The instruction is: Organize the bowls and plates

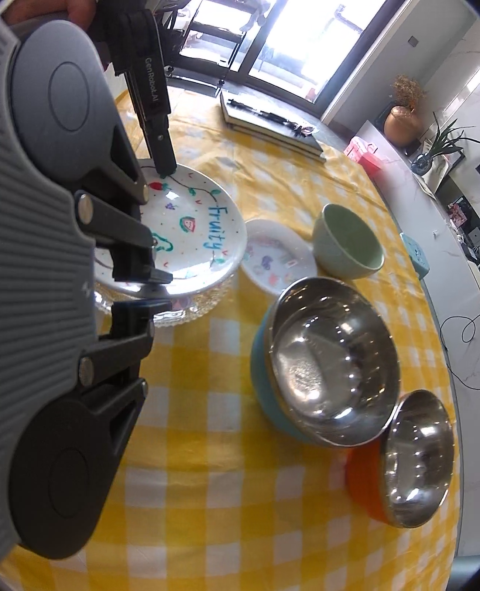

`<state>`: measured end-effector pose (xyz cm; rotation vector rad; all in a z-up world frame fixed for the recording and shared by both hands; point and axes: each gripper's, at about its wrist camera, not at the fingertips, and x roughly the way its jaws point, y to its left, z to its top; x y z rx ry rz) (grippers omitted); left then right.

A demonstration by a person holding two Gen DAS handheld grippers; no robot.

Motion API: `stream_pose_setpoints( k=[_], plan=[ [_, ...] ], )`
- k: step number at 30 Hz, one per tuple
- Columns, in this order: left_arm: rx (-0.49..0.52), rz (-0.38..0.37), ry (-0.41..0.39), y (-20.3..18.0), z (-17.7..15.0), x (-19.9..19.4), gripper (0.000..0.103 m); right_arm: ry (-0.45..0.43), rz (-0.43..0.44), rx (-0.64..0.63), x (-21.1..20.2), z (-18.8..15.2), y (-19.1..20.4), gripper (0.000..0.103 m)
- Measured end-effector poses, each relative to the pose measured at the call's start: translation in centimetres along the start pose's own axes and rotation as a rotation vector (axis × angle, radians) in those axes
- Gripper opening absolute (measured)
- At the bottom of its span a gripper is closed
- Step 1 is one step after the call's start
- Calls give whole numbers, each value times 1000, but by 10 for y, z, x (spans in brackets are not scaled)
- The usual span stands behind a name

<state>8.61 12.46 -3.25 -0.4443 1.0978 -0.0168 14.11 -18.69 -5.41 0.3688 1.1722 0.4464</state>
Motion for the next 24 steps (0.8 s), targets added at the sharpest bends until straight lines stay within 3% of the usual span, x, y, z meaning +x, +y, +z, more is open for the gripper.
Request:
stream_pose_setpoints(
  k=[24],
  plan=[
    [144,76,-83,-19,-24,8,15,-49,-100,-69,14,-15,3,8]
  ],
)
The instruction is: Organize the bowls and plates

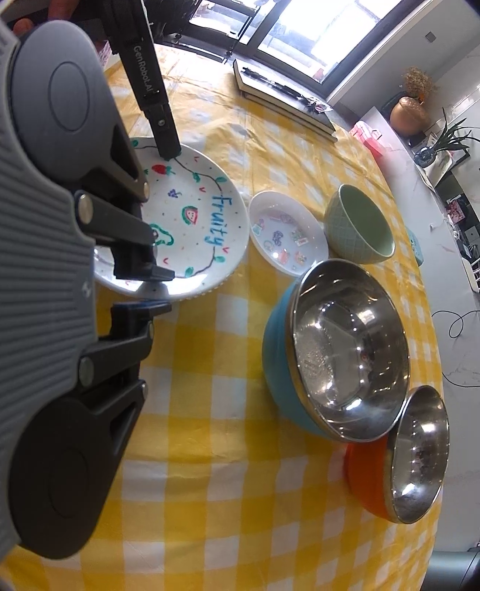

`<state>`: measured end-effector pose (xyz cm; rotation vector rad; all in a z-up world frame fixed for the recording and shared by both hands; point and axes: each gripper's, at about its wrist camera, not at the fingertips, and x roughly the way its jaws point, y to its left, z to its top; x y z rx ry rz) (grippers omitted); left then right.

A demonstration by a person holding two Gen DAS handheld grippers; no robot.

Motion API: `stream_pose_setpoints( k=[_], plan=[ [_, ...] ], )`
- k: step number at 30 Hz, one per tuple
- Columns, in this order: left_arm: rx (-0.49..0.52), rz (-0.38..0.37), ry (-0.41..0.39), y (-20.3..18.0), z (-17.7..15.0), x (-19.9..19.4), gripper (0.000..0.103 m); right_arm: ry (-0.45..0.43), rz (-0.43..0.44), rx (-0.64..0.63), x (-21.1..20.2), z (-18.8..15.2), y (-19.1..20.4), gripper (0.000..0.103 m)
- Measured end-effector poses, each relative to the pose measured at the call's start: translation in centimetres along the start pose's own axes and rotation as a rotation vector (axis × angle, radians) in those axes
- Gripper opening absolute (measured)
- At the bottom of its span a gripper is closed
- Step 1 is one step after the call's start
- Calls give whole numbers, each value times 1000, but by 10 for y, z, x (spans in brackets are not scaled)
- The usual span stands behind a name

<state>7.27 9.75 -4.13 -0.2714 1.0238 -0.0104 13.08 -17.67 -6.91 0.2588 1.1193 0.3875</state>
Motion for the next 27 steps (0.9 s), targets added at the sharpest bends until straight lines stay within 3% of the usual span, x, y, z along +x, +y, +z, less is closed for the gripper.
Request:
stream_pose_setpoints(
  k=[19,27],
  plan=[
    [137,89,-67,-18,-10,1,15,-79,-60,-78,10,-10,17,8],
    [134,82,-65,-15,-11,4,17,-102,-65,-123,13,-11,18,9]
  ],
)
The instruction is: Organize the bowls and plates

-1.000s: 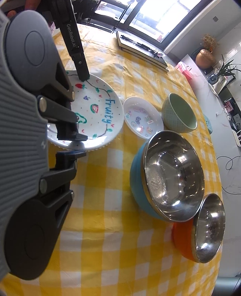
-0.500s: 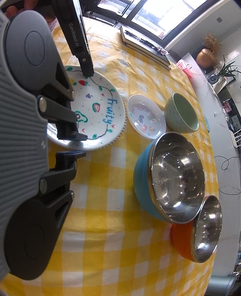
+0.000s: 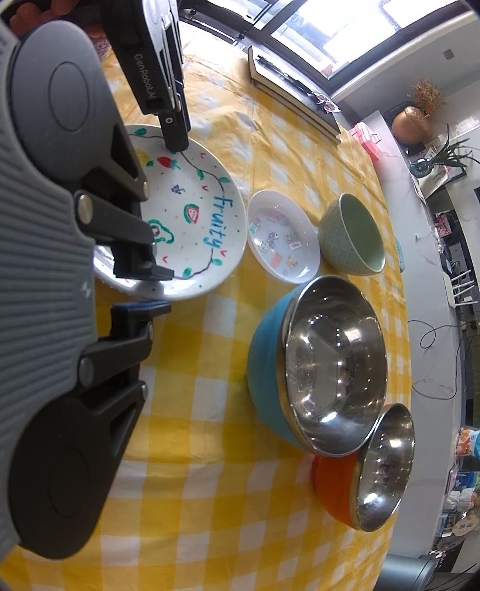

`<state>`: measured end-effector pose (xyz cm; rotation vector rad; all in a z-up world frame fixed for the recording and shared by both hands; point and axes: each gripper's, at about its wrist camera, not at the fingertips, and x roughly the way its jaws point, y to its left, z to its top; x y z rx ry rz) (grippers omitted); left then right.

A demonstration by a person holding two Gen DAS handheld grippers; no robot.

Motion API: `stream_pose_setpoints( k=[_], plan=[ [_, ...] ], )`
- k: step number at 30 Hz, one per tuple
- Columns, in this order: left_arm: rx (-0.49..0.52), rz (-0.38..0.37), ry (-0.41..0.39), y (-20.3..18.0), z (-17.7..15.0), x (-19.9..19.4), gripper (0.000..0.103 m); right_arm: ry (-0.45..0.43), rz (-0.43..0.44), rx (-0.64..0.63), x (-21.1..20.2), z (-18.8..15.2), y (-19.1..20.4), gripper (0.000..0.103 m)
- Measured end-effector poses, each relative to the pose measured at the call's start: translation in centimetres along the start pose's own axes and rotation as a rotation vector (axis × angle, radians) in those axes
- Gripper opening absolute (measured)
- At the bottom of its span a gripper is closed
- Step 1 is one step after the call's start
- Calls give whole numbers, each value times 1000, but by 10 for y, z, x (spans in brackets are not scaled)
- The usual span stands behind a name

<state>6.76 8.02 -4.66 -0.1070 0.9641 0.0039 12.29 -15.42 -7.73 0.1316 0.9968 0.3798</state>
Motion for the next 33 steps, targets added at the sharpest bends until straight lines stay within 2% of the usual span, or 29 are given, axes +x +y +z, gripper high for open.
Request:
stream_pose_setpoints(
  k=[1,4,8,14,17,28,33],
  plan=[
    [-2,-4,-3,1,0,-1,17,-16,-5,-15,-2,-1,0,10],
    [-14,-28,-18,4,-1,-3,23,-76,-32,-60,-10,-1,2,26],
    [-19,-33,-74,5,0,-11,32,-148,-45,-61,-20,0,1,27],
    [-41,-41,-167,1,7,-16,38,-236,-45,-26,-24,2,6,30],
    [-69,-49,-189,1,11,-13,42,-251,-39,6,-18,1,9,30],
    [-167,-41,-226,5,32,8,44,-257,-42,90,12,10,22,30],
    [-214,-46,-177,9,39,22,46,-261,-36,132,26,16,23,30]
  ],
)
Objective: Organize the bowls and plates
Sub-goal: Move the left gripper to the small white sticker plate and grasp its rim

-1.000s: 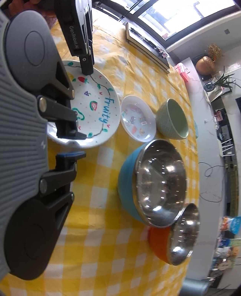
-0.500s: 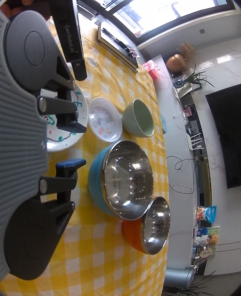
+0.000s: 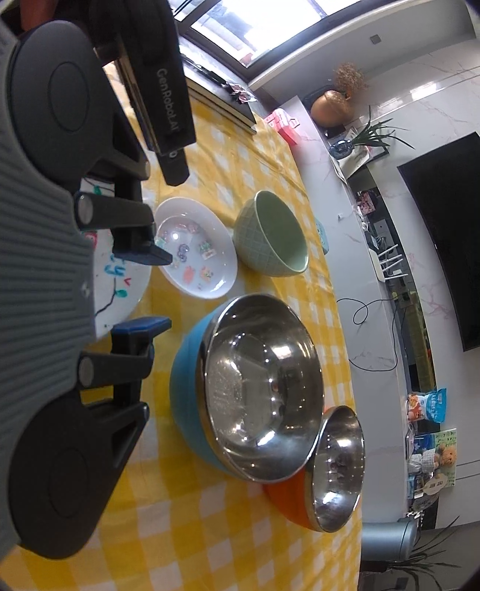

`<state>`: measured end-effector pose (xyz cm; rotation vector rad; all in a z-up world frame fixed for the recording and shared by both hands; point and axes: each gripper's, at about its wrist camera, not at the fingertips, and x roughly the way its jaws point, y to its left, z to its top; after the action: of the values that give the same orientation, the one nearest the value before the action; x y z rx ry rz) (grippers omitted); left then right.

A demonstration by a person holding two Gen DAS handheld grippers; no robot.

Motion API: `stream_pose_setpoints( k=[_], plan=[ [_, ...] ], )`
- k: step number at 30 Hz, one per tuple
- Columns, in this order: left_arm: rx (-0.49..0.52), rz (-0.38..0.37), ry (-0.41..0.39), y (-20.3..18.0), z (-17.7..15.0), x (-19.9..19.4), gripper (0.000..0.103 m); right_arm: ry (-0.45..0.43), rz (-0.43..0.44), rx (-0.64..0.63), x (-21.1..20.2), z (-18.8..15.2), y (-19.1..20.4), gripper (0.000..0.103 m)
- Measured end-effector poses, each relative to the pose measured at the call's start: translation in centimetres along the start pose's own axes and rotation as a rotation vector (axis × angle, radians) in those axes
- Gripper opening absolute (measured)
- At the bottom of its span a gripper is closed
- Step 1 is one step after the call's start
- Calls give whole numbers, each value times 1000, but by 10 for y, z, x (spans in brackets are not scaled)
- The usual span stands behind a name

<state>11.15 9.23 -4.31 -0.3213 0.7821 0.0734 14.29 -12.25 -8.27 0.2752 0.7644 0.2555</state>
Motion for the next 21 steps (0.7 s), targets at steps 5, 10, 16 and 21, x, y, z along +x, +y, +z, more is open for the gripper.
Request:
stream_pose_setpoints(
  k=[5,10,16,21],
  plan=[
    [-10,8,31,-4,8,9,46,-6,-13,32,12,3,0,30],
    [-13,-18,42,-8,4,27,46,-6,-30,66,24,6,-3,30],
    [-28,16,50,0,5,40,46,18,-2,121,38,8,-6,30],
    [-40,5,44,4,7,43,34,31,7,119,47,10,-2,21]
  ],
)
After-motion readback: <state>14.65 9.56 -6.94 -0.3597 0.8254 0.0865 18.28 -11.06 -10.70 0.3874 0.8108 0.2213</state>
